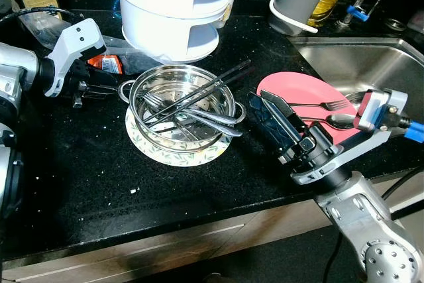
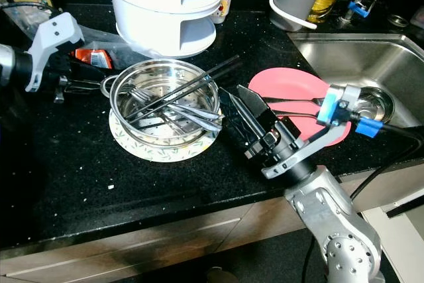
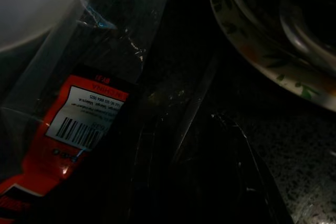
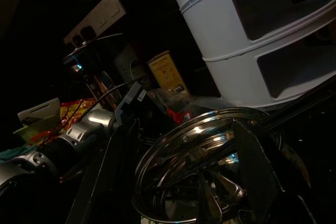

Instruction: Kitchen organization

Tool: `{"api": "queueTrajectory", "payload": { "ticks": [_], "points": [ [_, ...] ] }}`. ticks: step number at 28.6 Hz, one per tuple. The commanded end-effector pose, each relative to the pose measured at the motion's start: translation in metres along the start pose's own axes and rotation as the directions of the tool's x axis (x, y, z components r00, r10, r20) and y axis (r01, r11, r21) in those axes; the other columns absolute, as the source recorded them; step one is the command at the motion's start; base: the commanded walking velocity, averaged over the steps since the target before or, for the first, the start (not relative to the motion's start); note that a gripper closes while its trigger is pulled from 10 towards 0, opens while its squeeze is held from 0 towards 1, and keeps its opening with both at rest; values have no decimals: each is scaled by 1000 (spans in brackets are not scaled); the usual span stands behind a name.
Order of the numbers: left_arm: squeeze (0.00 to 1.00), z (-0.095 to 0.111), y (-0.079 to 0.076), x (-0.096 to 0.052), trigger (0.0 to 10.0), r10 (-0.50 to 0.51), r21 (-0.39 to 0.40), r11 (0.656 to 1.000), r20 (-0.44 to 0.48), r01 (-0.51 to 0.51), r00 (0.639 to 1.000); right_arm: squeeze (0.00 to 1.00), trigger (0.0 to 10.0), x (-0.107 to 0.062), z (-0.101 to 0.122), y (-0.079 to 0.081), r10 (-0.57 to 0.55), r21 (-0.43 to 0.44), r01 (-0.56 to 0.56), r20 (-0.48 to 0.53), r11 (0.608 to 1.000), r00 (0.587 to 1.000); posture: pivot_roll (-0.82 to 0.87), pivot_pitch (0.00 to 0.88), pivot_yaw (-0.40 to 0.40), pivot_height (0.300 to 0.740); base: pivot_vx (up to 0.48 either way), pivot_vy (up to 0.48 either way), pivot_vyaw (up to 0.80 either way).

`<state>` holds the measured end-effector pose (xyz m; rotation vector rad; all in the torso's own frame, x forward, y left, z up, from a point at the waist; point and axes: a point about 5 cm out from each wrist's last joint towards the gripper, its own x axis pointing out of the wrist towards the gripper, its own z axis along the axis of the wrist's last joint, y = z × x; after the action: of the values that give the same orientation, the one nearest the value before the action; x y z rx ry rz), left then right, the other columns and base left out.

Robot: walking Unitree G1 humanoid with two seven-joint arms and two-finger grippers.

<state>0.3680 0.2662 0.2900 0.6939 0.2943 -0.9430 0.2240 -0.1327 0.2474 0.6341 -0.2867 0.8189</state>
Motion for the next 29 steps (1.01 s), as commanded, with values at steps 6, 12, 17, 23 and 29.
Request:
{"api": "queueTrajectory", "payload": {
  "ticks": [6,12,17,23,29],
  "points": [
    [0,-18,-8,4,0,-36,2,999,-108,37,993,0,10000,-2,3,-2,-10,-11,10,12,1000,1000,59,136,-161,740,0,0,0],
    [0,-20,-9,7,0,-35,14,999,-117,37,992,0,10000,-1,3,-2,-11,-11,11,12,1000,1000,61,137,-161,740,0,0,0],
    [0,-20,-8,8,0,-17,15,1000,-111,18,994,0,10000,0,3,-3,-13,-10,13,15,1000,1000,61,139,-159,740,0,0,0],
    [0,4,2,2,0,78,20,997,89,-80,993,0,10000,0,3,-3,-18,-8,18,19,1000,1000,61,138,-159,740,0,0,0],
    [0,25,13,-15,0,152,0,988,231,-157,961,0,10000,0,3,-4,-17,-5,17,22,1000,1000,68,137,-157,740,0,0,0]
  ]
}}
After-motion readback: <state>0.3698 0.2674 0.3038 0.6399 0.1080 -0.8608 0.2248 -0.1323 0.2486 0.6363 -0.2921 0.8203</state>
